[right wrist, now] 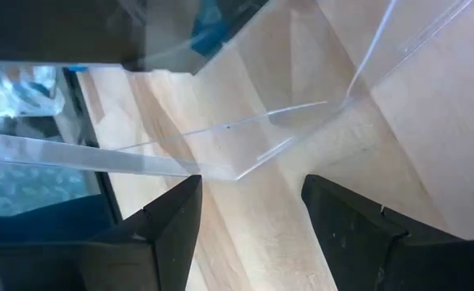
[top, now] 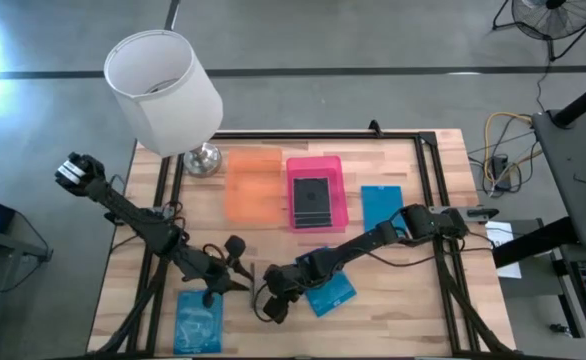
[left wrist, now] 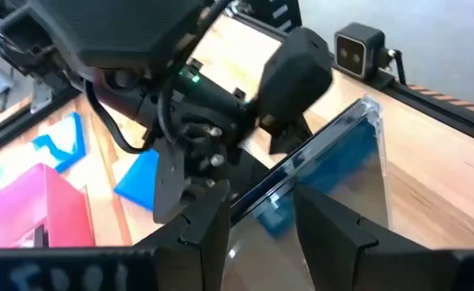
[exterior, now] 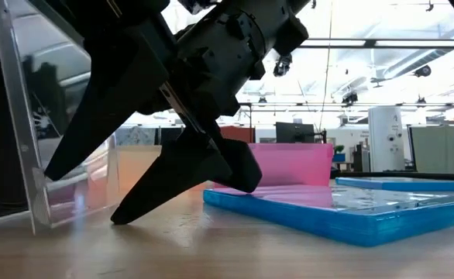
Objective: Pick & place jewel cases by type
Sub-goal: Put the black CD case into the pink bin
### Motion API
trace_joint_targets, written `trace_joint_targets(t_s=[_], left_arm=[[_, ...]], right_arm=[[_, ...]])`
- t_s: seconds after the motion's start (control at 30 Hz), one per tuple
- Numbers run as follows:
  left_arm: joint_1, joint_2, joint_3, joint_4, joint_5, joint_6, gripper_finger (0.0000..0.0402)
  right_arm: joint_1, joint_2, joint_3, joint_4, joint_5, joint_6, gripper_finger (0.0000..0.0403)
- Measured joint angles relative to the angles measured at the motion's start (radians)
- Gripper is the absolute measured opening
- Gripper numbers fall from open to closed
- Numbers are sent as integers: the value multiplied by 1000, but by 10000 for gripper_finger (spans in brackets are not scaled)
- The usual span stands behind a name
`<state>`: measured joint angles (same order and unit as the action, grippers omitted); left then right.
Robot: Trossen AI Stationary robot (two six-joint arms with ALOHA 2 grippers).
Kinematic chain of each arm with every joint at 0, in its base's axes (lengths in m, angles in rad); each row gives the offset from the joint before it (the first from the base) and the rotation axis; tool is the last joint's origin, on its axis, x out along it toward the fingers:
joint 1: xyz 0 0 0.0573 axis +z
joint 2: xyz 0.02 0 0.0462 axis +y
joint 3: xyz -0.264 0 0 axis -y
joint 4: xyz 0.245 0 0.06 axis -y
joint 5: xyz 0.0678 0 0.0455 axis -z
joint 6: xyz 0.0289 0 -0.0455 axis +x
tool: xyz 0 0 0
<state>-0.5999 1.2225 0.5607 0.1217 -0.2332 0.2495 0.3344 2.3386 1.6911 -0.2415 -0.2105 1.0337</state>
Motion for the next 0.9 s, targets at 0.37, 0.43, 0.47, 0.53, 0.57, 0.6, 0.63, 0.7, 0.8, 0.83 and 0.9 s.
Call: trace_joint_targets(t_s=[0.37, 0.43, 0.47, 0.53, 0.57, 0.6, 0.63, 0.7, 0.8, 0.83, 0.9], left_arm=[[0, 1, 18, 25, -62, 54, 120], [-1, 5, 39, 18, -85, 61, 120], [-1, 4, 46, 11, -100, 61, 120], [-1, 4, 58, -5, -118, 61, 120], [0, 5, 63, -19, -123, 61, 120], [0, 5, 68, -42, -124, 60, 120], [0, 5, 74, -66, -125, 58, 120], [0, 5, 86, -104, -126, 56, 120], [0, 4, 94, -130, -128, 54, 120], [0, 4, 93, -131, -128, 54, 120], [0, 4, 93, -132, -130, 53, 120]], right_arm=[[-7, 8, -1, 121, -29, 34, 219], [-8, 8, -1, 120, -23, 36, 219], [-8, 8, -1, 120, -20, 35, 219], [-10, 8, -1, 116, -14, 29, 219], [-11, 8, -1, 117, -14, 29, 219], [-11, 8, -1, 119, -12, 25, 219], [-11, 8, 0, 122, -11, 17, 219], [-12, 8, 3, 124, -10, 15, 219], [-12, 8, 3, 125, -9, 15, 219], [-12, 8, 3, 125, -9, 15, 219], [-12, 8, 4, 126, -9, 15, 219]])
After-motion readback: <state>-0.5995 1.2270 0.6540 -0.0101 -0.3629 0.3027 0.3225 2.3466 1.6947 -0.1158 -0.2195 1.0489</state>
